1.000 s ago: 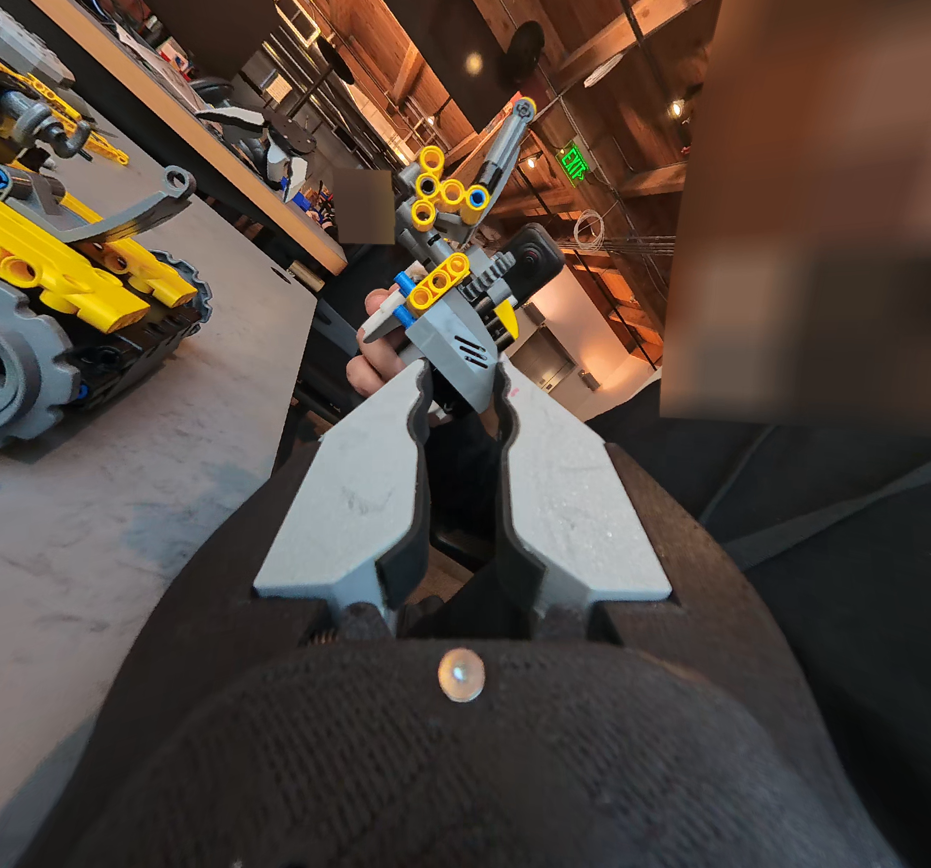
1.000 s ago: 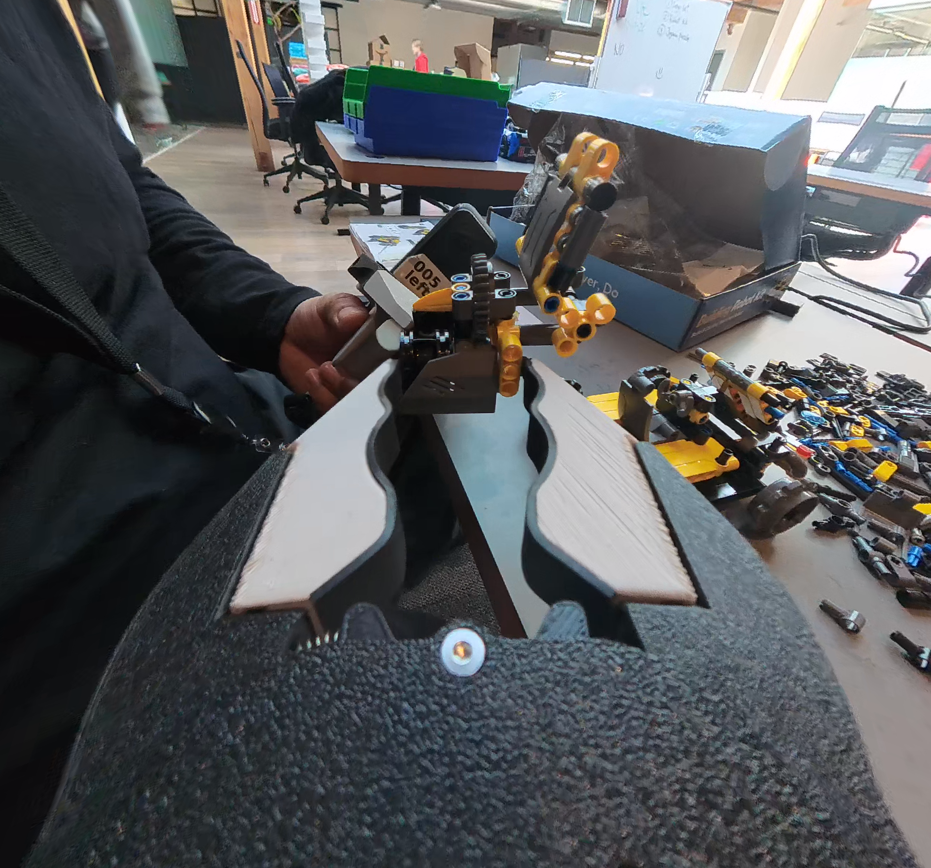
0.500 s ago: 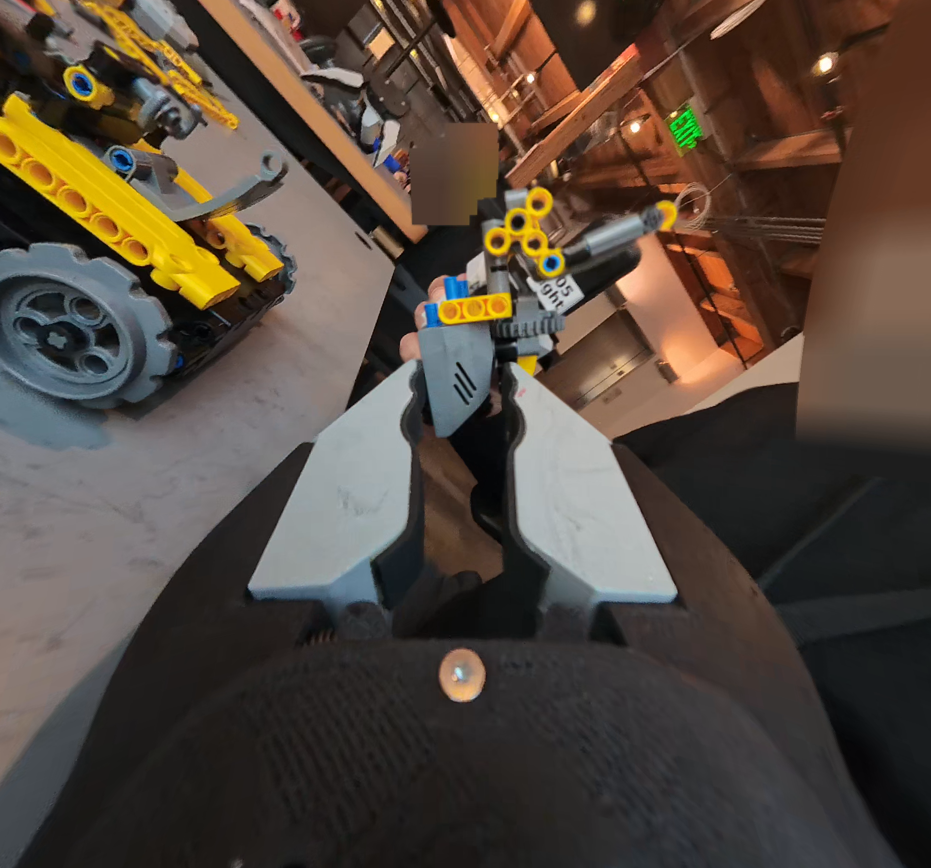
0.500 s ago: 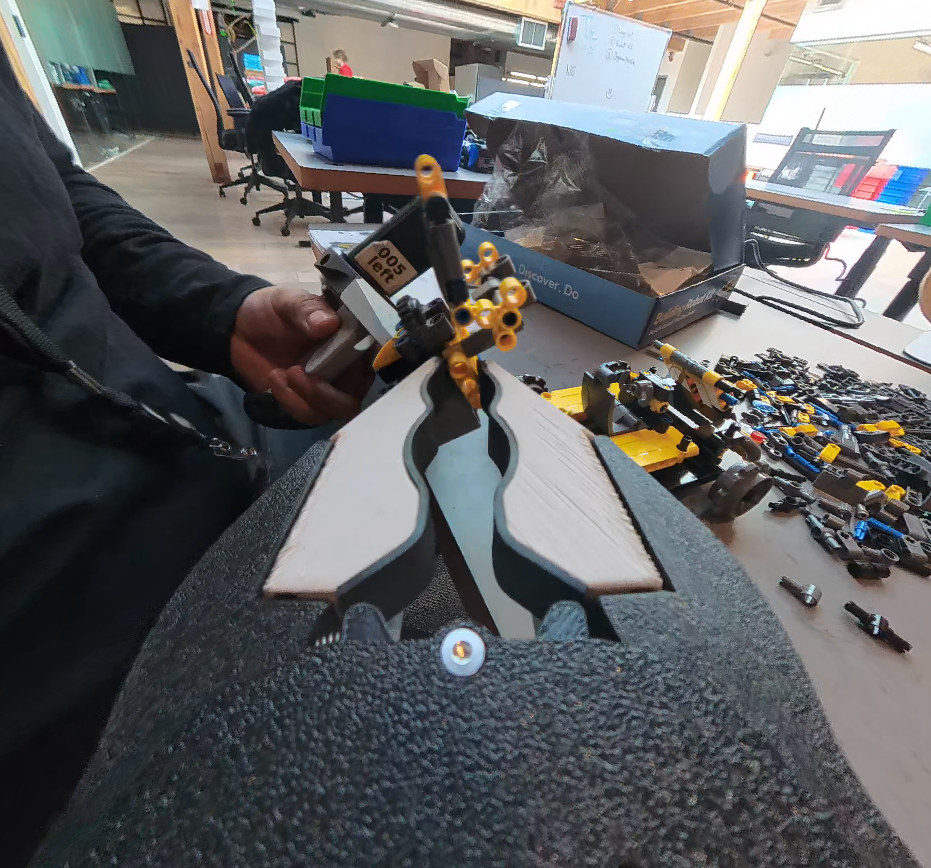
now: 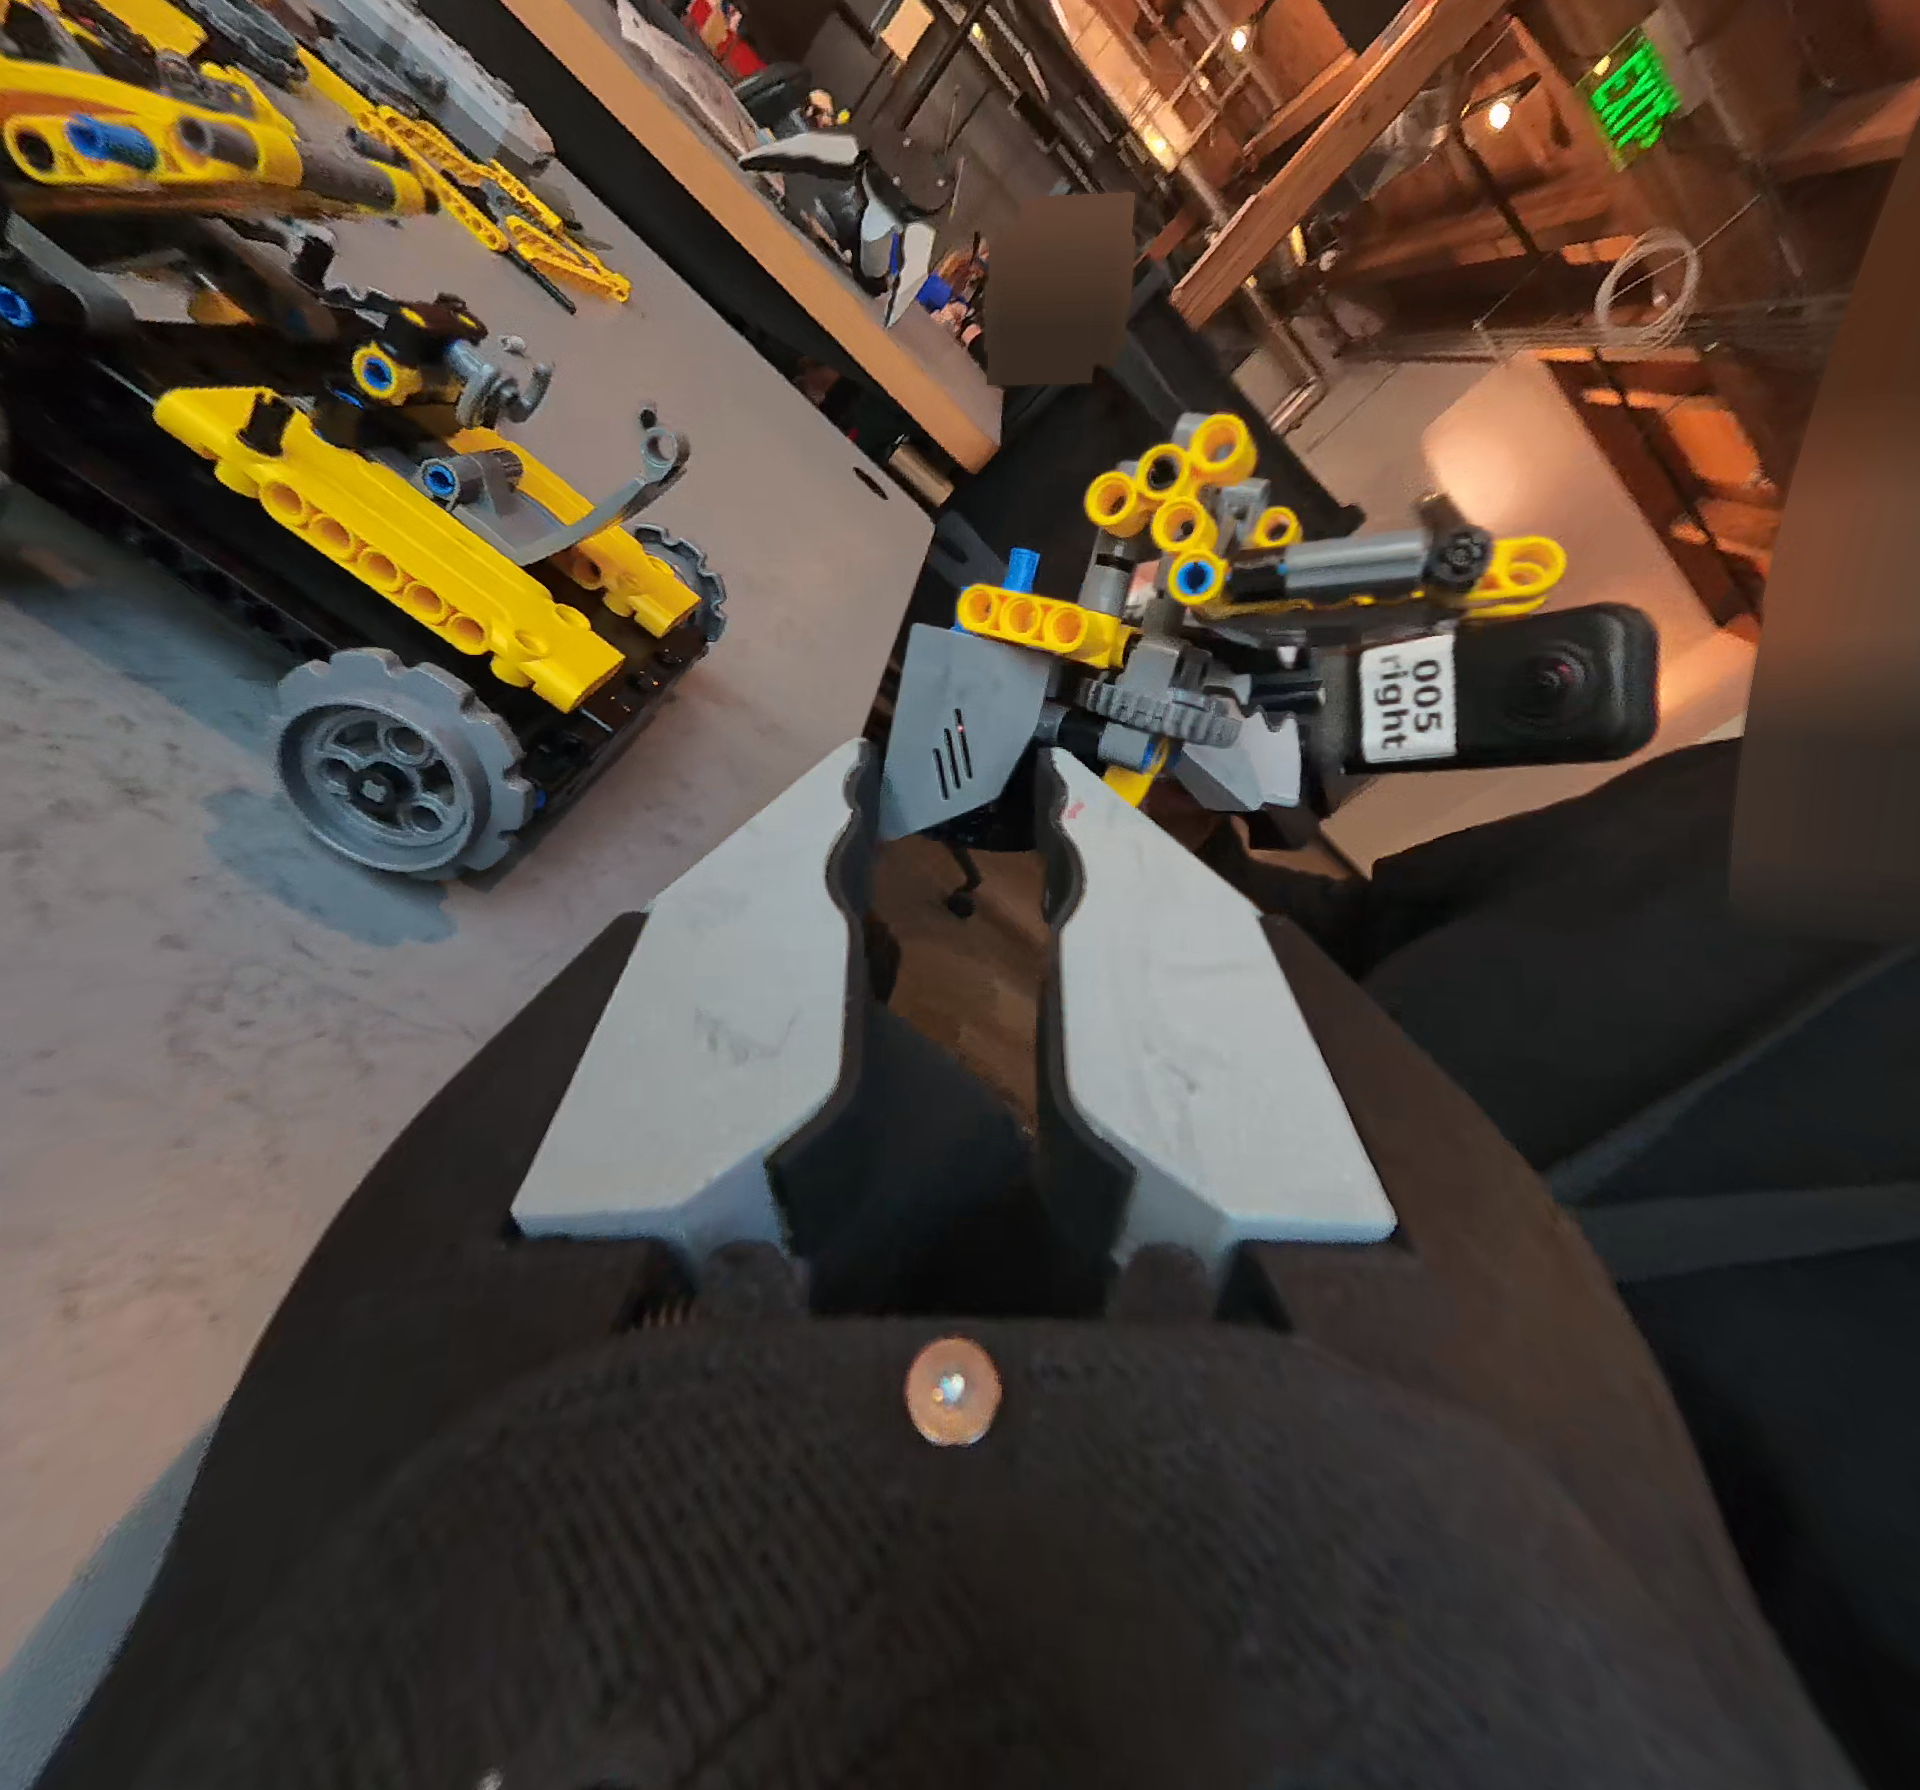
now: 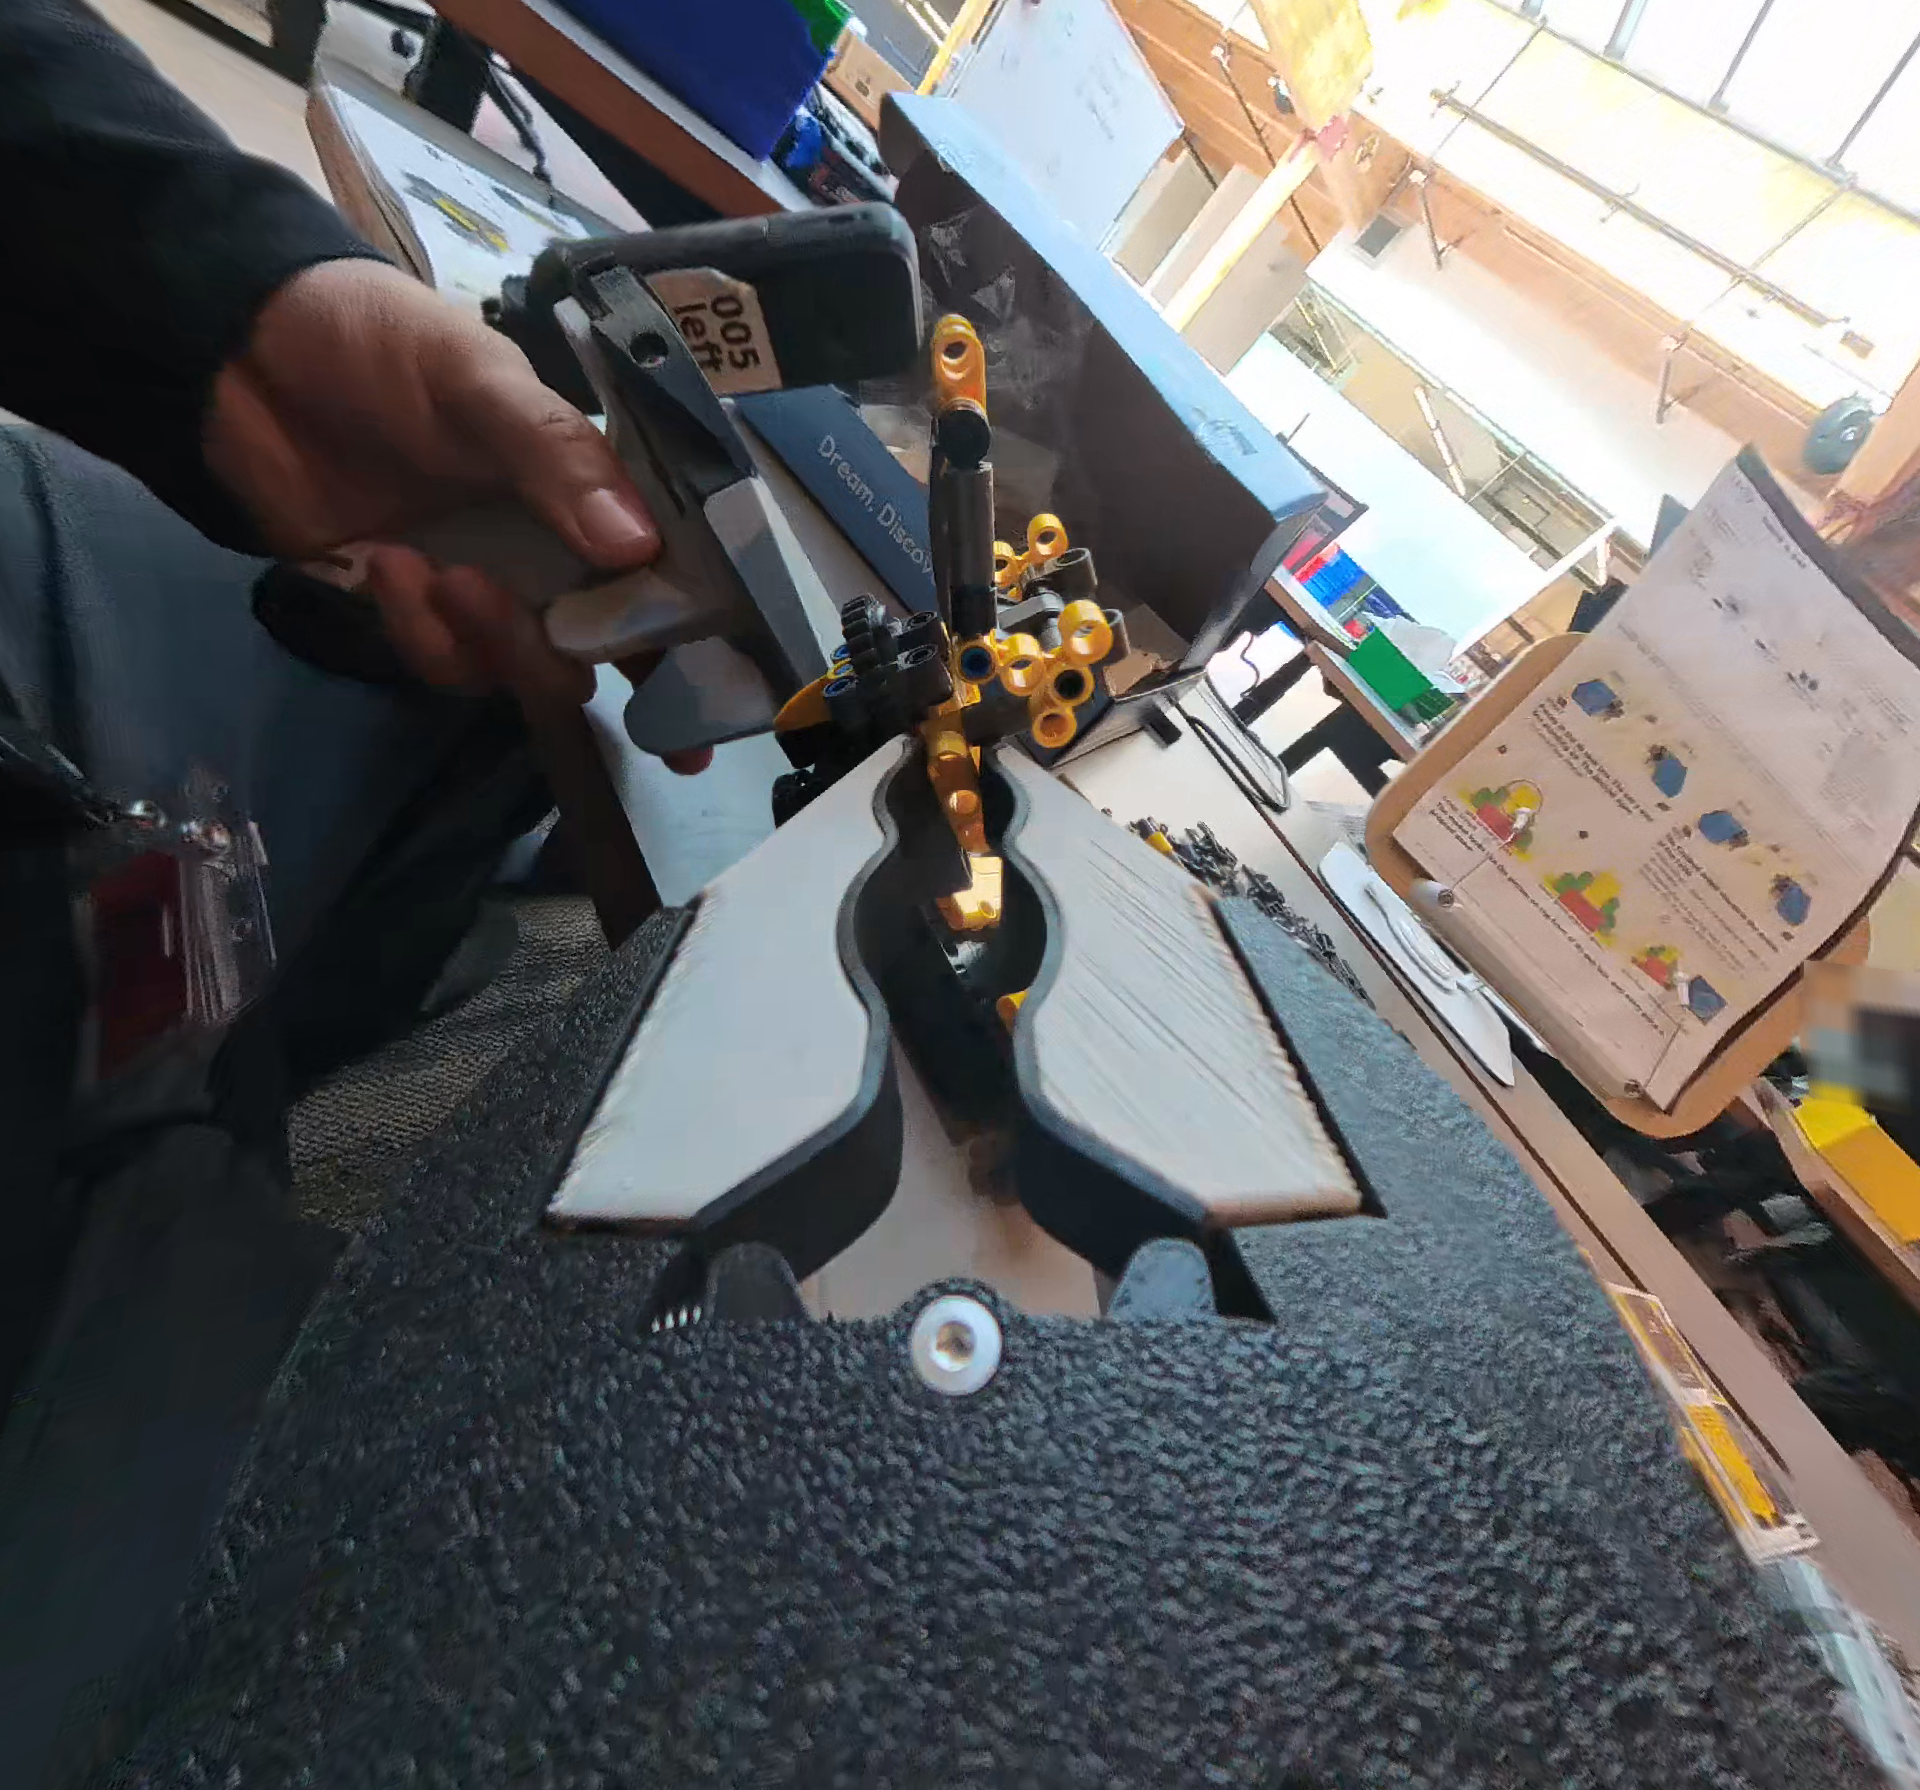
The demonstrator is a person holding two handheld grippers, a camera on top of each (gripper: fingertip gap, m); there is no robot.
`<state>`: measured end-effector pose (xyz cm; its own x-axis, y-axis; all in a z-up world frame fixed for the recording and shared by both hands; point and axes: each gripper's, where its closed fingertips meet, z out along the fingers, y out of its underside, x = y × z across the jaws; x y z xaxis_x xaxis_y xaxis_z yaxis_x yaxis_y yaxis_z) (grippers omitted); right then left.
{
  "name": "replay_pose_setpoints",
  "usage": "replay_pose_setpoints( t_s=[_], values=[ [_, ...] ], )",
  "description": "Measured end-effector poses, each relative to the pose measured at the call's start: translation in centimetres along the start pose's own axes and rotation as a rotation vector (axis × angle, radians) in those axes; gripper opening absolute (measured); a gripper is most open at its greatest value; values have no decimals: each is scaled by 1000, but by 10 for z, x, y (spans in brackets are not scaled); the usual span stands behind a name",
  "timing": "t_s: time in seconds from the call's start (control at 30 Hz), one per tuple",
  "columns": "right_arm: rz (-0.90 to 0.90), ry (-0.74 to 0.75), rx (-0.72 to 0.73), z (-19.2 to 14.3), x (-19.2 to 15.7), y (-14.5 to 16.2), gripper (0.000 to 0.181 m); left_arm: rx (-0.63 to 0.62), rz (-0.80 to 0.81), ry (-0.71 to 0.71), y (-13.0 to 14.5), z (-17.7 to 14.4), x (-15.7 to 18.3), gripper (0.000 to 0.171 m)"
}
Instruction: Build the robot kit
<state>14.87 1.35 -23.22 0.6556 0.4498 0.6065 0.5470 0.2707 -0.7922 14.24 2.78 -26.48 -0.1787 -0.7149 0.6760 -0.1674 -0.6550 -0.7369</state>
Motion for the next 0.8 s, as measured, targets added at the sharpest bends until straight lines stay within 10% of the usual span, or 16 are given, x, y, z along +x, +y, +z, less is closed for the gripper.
replay_pose_setpoints(
  t_s=[0.4, 0.8],
  values=[
    [884, -257, 267, -25, 38, 53, 8, -282, 513, -401, -21, -20, -61, 41],
    [895, -356, 277, -50, 43, 52, 9, -629, 775, -352, -2, -5, -97, 40]
  ],
)
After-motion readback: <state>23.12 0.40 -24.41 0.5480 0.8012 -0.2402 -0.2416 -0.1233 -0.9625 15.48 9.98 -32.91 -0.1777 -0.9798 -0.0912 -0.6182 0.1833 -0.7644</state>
